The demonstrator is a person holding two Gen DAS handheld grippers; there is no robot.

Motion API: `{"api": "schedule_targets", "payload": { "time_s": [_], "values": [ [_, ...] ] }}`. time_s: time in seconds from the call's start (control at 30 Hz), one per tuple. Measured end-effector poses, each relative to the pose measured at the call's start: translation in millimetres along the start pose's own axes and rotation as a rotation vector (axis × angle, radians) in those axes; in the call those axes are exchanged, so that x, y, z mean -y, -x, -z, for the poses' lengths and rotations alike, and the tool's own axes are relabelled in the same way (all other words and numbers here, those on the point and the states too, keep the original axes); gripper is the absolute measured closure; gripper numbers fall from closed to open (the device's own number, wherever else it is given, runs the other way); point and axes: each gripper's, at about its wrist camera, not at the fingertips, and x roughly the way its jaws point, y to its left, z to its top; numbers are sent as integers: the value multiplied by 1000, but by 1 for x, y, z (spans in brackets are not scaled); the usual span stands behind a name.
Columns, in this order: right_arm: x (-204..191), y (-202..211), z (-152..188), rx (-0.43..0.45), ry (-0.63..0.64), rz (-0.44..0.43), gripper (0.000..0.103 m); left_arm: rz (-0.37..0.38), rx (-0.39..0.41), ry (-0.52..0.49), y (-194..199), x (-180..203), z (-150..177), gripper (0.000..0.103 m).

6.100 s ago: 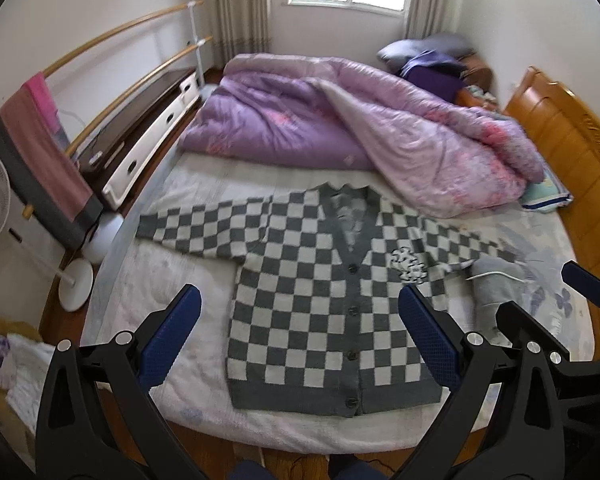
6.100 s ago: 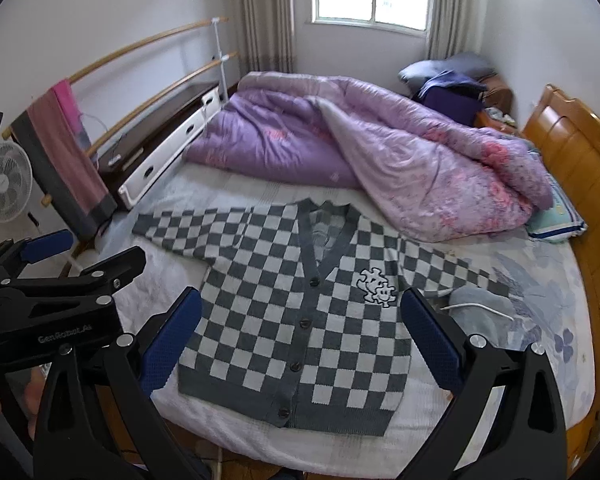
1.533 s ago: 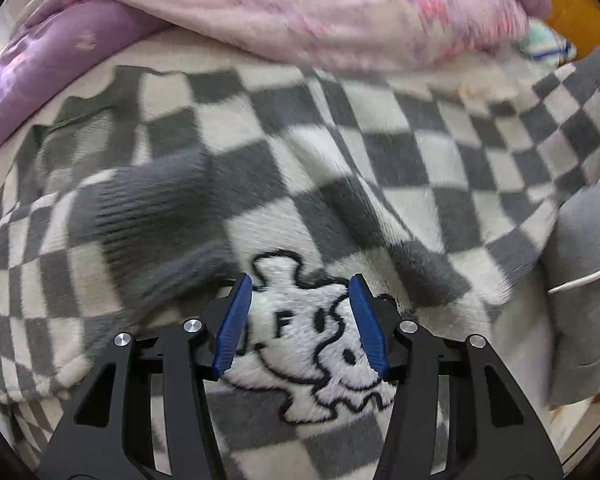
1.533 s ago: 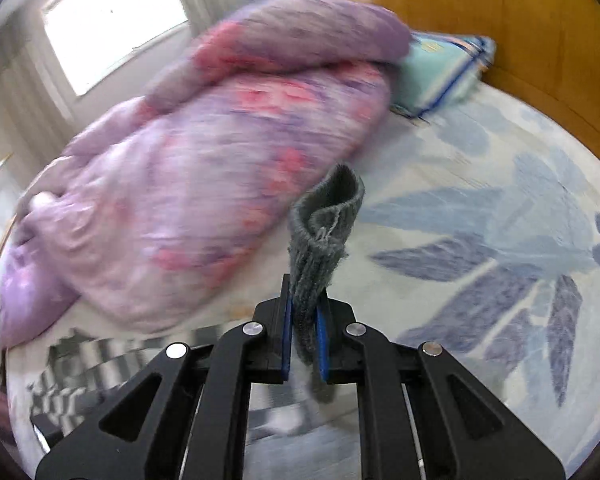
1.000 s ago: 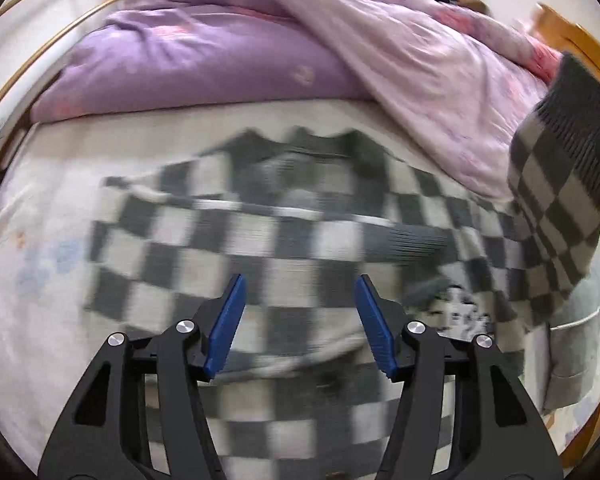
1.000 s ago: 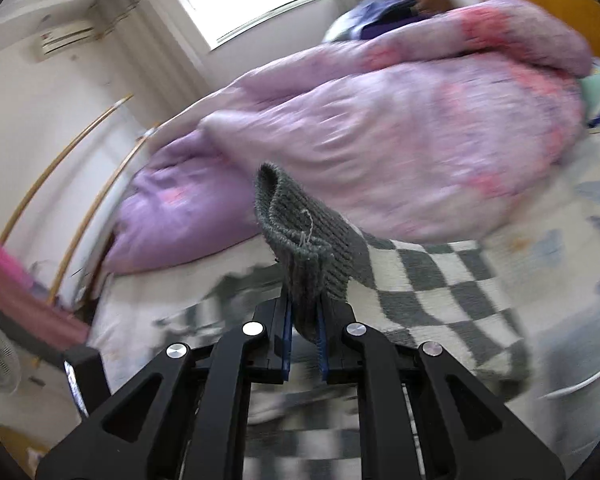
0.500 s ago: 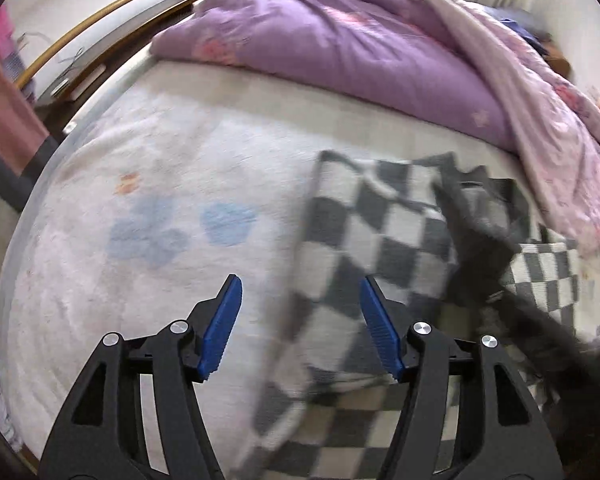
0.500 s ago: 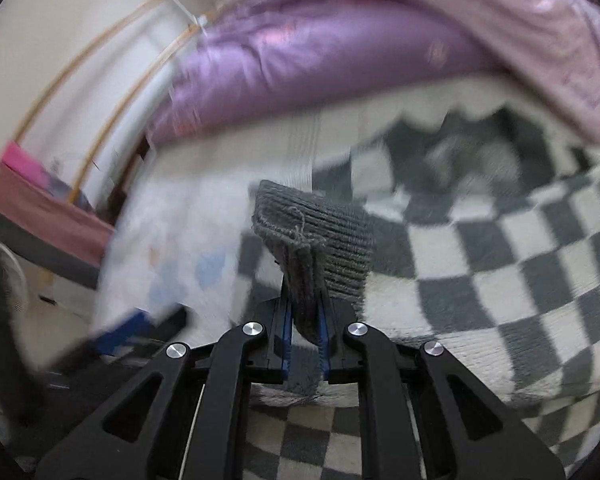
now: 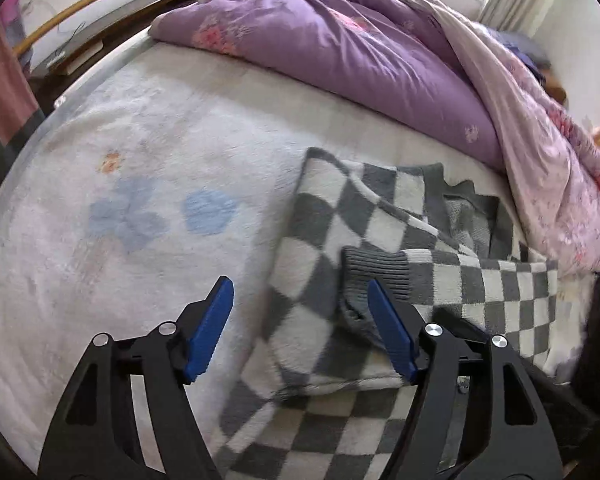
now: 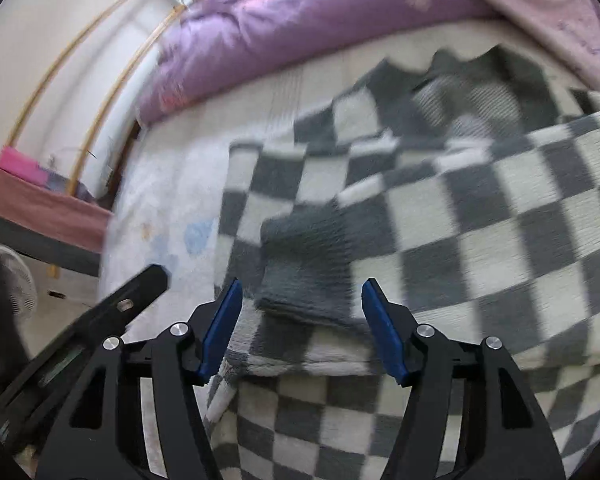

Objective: Fold large clothes

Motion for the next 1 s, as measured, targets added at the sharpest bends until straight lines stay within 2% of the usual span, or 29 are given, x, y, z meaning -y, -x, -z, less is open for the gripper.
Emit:
{"api": "schedule_targets", "payload": {
  "time_s": [0.1, 0.13, 0.2, 0.27, 0.33, 0.4, 0.47, 0.53, 0.6, 0.63, 0.8, 0.87, 0.93, 1.0],
  "values": [
    [29, 26, -6, 64, 30, 87, 46, -3, -28, -63, -16, 28, -1, 32],
    [47, 37, -10, 88, 26, 121, 50, -1, -36, -81, -23, 37, 0, 32],
    [81, 52, -17, 102, -2, 147, 73, -7, -67, -117, -39, 56, 3, 32],
    [117, 69, -23, 120, -39, 198, 81, 6, -93, -146, -54, 70, 7, 32],
    [158, 90, -27, 141, -69, 251, 83, -9, -140, -178, -76, 81, 13, 32],
    [189, 95, -30, 137, -101, 309, 83, -60, -204, -191, -99, 84, 20, 32],
    [213, 89, -28, 111, -145, 331, 83, -78, -210, -185, -108, 82, 23, 31],
    [241, 75, -22, 59, -191, 357, 89, -75, -201, -167, -113, 78, 23, 27],
    [261, 58, -15, 0, -212, 371, 103, -67, -203, -157, -117, 75, 23, 23],
    [267, 50, -11, -8, -204, 370, 103, -66, -202, -157, -118, 75, 24, 23],
    [268, 45, -18, -39, -218, 358, 103, -66, -199, -143, -117, 76, 23, 22],
    [262, 54, -23, -44, -212, 341, 97, -26, -208, -119, -111, 72, 17, 22],
    [251, 69, -32, -2, -187, 326, 88, 52, -206, -73, -103, 62, 6, 22],
    [242, 81, -44, 48, -161, 324, 51, 134, -213, 13, -99, 46, -8, 22]
  ]
}}
